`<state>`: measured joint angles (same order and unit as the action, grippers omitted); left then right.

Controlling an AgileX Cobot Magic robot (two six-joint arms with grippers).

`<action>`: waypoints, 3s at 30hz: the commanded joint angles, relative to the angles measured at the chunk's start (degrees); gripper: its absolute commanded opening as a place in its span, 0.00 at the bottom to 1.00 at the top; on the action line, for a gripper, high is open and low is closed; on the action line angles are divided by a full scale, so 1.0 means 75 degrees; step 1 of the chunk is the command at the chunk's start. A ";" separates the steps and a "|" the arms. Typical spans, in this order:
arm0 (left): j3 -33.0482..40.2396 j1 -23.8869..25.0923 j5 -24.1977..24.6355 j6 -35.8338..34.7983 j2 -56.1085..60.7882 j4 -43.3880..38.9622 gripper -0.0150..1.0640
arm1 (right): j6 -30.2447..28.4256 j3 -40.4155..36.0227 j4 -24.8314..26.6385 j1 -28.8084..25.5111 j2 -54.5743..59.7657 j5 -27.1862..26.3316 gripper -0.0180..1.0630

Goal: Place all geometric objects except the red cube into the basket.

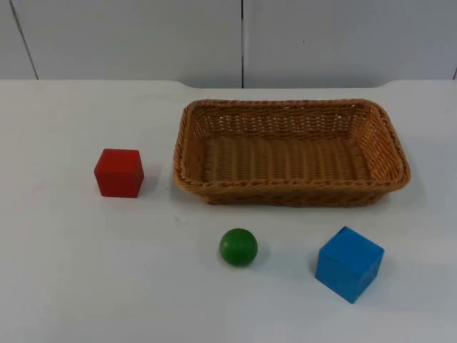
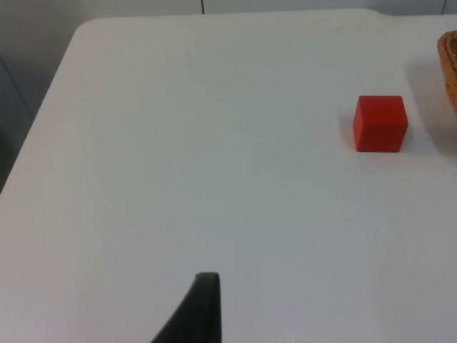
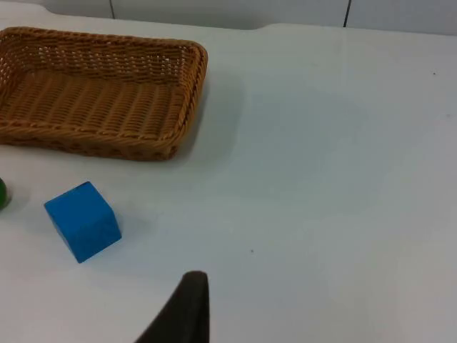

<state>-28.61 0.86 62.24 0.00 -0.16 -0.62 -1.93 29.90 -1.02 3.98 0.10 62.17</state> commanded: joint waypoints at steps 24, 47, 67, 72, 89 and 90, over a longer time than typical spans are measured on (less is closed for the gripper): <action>-0.1908 -0.0040 -0.3194 -0.1053 -0.4314 -0.1252 0.98 | 0.0592 0.2194 -0.0650 -0.0016 0.4697 -0.3193 0.97; -0.3305 -0.0040 -0.3824 -0.1359 -0.7007 -0.0600 0.98 | 0.0860 0.3246 -0.0677 -0.0016 0.6525 -0.4543 0.97; -0.3305 -0.3044 -0.4132 0.0574 -1.1113 0.1206 0.98 | 0.0519 0.3246 -0.0642 -0.0016 0.6529 -0.3460 0.97; -0.3305 -0.4470 -0.4777 0.0574 -1.2524 0.1223 0.98 | 0.0457 0.3246 -0.0642 -0.0016 0.6529 -0.3196 0.97; -0.3956 -0.5083 -0.6464 0.0971 -1.5029 0.1628 0.98 | 0.0364 0.3246 -0.0642 -0.0016 0.6529 -0.3146 0.97; -0.4220 -0.5083 -0.6464 0.0971 -1.5189 0.1628 0.98 | 0.0364 0.3246 -0.0642 -0.0016 0.6529 -0.3146 0.97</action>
<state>-58.76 -37.36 14.40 7.08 -113.50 10.72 1.36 53.95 -5.75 3.98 49.15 38.48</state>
